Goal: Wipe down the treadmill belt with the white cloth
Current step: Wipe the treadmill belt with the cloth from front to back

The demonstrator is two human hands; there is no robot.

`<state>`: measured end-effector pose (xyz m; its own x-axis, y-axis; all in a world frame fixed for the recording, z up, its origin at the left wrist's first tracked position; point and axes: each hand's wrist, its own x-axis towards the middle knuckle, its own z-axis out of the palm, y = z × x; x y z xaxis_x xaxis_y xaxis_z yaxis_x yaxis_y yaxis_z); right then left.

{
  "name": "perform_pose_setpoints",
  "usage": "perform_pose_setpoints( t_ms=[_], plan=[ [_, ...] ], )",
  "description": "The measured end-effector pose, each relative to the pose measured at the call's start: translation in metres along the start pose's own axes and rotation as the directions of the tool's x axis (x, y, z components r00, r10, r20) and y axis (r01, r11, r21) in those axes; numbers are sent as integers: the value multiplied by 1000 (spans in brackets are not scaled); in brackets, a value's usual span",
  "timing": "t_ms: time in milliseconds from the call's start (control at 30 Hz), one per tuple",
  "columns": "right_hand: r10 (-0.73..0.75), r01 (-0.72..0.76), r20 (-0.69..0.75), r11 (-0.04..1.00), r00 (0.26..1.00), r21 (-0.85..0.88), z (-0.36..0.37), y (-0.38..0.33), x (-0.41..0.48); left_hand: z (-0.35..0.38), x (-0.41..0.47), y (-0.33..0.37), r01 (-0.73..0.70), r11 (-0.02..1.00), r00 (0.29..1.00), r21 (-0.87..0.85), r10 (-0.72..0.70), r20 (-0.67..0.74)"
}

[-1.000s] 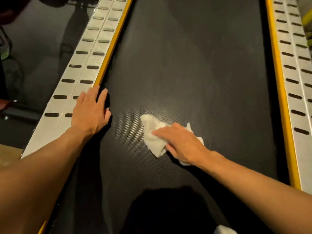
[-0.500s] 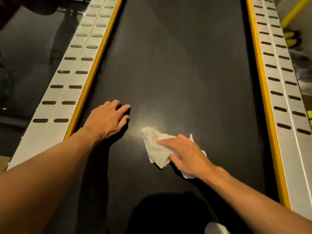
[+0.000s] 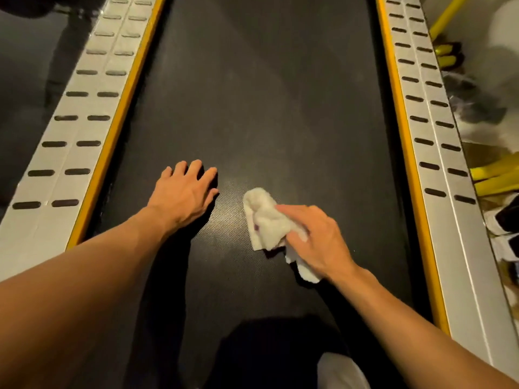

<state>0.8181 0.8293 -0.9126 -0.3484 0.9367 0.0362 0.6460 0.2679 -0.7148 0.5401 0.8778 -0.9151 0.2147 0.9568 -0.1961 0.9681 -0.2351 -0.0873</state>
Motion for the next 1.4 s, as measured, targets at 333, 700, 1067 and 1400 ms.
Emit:
perform_pose_setpoints(
  t_ms=[333,700,1067,1400],
  plan=[
    [7,-4,11,975,1000,-223,1,24,8,0,1,5,27,999,1000,20,-27,5],
    [289,-349,-241,898,926,-266,-49,62,24,-1,4,9,25,998,1000,62,-26,12],
    [246,-329,-371,926,896,-182,-64,61,20,-2,16,34,5,978,999,207,-12,33],
    [-8,-16,-104,975,995,-224,-5,22,-29,-7,17,40,-27,968,995,249,2,99]
  ],
)
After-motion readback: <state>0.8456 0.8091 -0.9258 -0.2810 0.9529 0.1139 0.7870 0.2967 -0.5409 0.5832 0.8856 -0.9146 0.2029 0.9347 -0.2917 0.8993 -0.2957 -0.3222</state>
